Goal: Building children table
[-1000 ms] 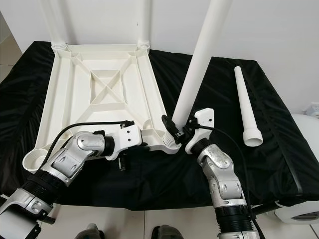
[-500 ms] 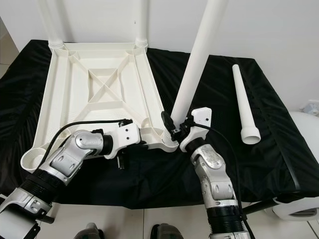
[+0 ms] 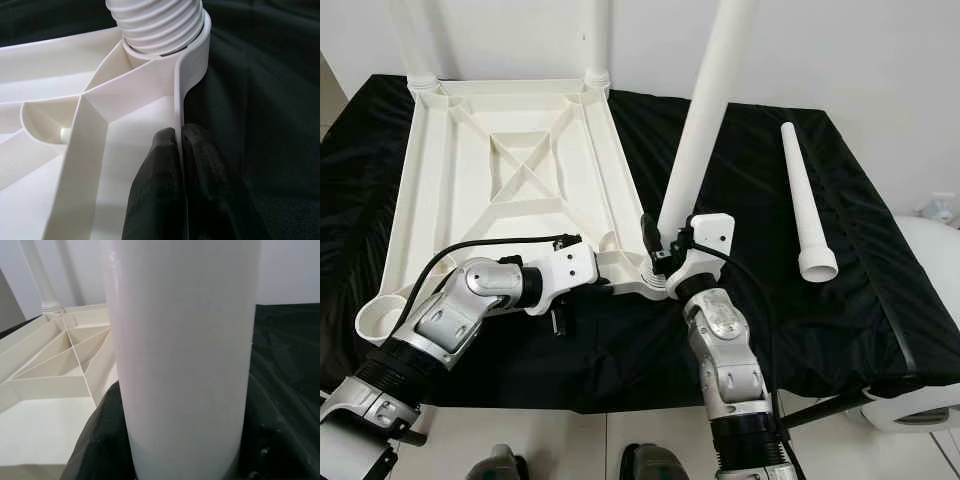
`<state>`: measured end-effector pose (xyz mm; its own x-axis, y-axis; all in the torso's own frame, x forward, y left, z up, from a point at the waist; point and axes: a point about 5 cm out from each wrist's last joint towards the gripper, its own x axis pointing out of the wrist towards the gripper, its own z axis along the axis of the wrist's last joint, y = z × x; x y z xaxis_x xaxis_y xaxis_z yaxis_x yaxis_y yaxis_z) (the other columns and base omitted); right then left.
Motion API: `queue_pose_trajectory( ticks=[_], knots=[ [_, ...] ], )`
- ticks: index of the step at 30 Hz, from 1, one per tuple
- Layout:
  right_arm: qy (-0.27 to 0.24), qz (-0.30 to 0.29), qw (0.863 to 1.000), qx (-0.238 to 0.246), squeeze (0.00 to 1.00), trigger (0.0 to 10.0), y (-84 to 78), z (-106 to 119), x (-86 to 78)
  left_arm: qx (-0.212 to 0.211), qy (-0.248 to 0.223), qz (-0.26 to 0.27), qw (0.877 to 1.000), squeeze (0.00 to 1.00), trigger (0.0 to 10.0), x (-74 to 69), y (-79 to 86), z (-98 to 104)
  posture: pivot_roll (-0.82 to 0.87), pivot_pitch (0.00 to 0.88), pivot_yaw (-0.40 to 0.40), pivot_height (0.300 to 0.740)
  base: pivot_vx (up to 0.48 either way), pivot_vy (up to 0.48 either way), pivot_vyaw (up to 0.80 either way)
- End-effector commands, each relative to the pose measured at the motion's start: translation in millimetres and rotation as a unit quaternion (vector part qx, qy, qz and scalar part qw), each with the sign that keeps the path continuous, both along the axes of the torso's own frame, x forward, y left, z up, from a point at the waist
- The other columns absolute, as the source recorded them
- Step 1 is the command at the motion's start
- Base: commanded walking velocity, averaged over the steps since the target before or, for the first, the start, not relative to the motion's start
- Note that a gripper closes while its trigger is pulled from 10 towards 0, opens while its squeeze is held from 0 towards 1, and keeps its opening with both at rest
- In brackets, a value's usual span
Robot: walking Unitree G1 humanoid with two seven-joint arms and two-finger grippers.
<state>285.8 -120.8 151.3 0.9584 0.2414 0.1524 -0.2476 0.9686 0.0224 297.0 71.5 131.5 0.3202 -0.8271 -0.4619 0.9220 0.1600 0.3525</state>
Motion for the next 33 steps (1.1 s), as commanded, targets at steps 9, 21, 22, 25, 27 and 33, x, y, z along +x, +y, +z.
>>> queue_pose_trajectory(
  ticks=[9, 21, 22, 25, 27, 33],
  knots=[
    [0.051, -0.006, 0.999, -0.015, 0.0, 10.0, -6.7, -26.7, -6.0, 0.007, 0.021, 0.021, 1.0, 0.0, 10.0, -2.5, 4.0, -12.5, 0.02, 0.09, -0.072, 0.74, 0.0, 0.0, 0.0],
    [0.063, 0.036, 0.997, -0.012, 0.0, 10.0, -34.2, -54.0, -25.1, 0.005, 0.018, 0.018, 1.0, 0.0, 10.0, -2.7, 3.3, -10.8, 0.02, 0.086, -0.07, 0.74, 0.0, 0.0, 0.0],
    [0.065, 0.035, 0.997, -0.018, 0.0, 10.0, -35.2, -55.8, -26.0, 0.005, 0.018, 0.018, 1.0, 0.0, 10.0, -2.7, 3.4, -10.8, 0.02, 0.085, -0.07, 0.74, 0.0, 0.0, 0.0],
    [0.065, 0.037, 0.997, -0.022, 0.0, 10.0, -35.3, -57.5, -27.3, 0.006, 0.019, 0.018, 1.0, 0.0, 10.0, -2.8, 3.5, -10.9, 0.02, 0.085, -0.069, 0.74, 0.0, 0.0, 0.0],
    [0.063, 0.043, 0.997, -0.025, 0.0, 10.0, -34.1, -57.9, -28.6, 0.006, 0.019, 0.018, 1.0, 0.0, 10.0, -2.9, 3.6, -10.8, 0.02, 0.084, -0.068, 0.74, 0.0, 0.0, 0.0],
    [0.075, 0.048, 0.996, -0.024, 0.0, 10.0, -34.5, -63.8, -28.9, 0.007, 0.019, 0.016, 1.0, 0.0, 10.0, -3.4, 3.9, -10.3, 0.02, 0.079, -0.064, 0.74, 0.0, 0.0, 0.0]
  ],
)
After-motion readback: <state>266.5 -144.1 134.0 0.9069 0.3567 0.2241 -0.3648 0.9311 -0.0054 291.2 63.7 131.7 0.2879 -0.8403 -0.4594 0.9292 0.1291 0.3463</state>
